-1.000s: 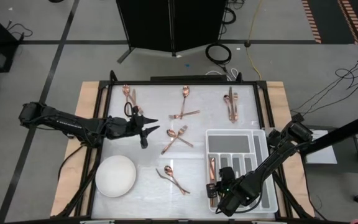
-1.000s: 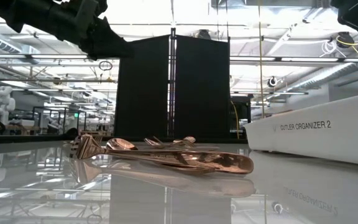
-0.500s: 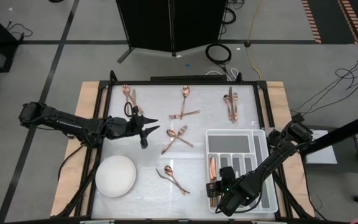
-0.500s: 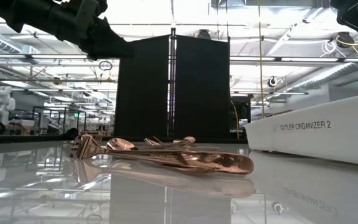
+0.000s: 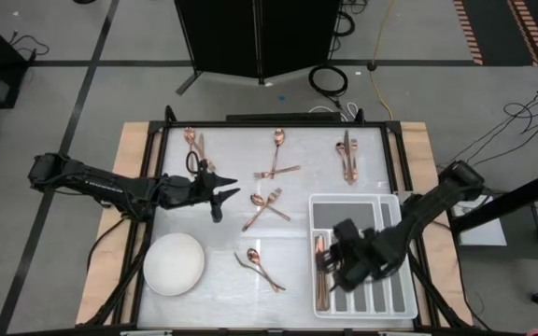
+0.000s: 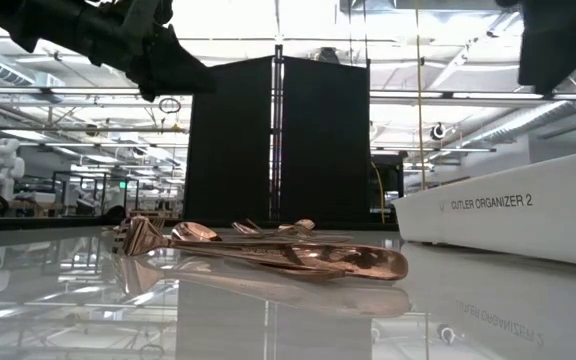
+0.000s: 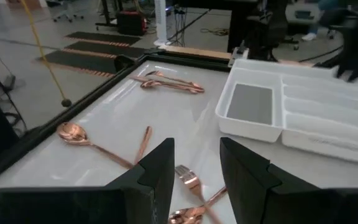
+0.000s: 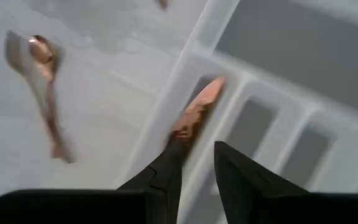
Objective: Sort silverware
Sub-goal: Put the right brown knife in the white silverware organizer
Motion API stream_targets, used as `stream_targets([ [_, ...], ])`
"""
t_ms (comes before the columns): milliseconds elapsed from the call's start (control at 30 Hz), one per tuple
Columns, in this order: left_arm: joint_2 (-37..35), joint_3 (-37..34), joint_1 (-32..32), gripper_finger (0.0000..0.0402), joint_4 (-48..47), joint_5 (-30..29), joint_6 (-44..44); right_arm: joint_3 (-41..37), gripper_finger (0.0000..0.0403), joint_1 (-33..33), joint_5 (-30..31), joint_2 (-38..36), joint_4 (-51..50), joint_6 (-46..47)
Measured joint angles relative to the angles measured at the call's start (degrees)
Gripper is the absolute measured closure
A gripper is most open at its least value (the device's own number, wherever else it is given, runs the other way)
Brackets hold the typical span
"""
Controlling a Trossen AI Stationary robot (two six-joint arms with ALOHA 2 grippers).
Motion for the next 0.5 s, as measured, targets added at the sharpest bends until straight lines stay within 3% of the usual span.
stream_targets([
  [200, -0.1, 3.7, 0.0, 0.0272, -9.3, 0.2, -9.2, -1.4, 0.0329, -8.8, 0.3, -6.7, -6.5, -18.5],
  [367, 0.2, 5.0, 0.3, 0.0272, -21.6, -4.2, -17.8, -8.6, 0.0333, -19.8, -0.3, -14.3, -5.6, -31.8],
  [500, 0.3, 5.0, 2.1, 0.0272, -24.8, -7.0, -19.6, -16.0, 0.0335, -30.4, -3.8, -21.0, -0.2, -42.0],
])
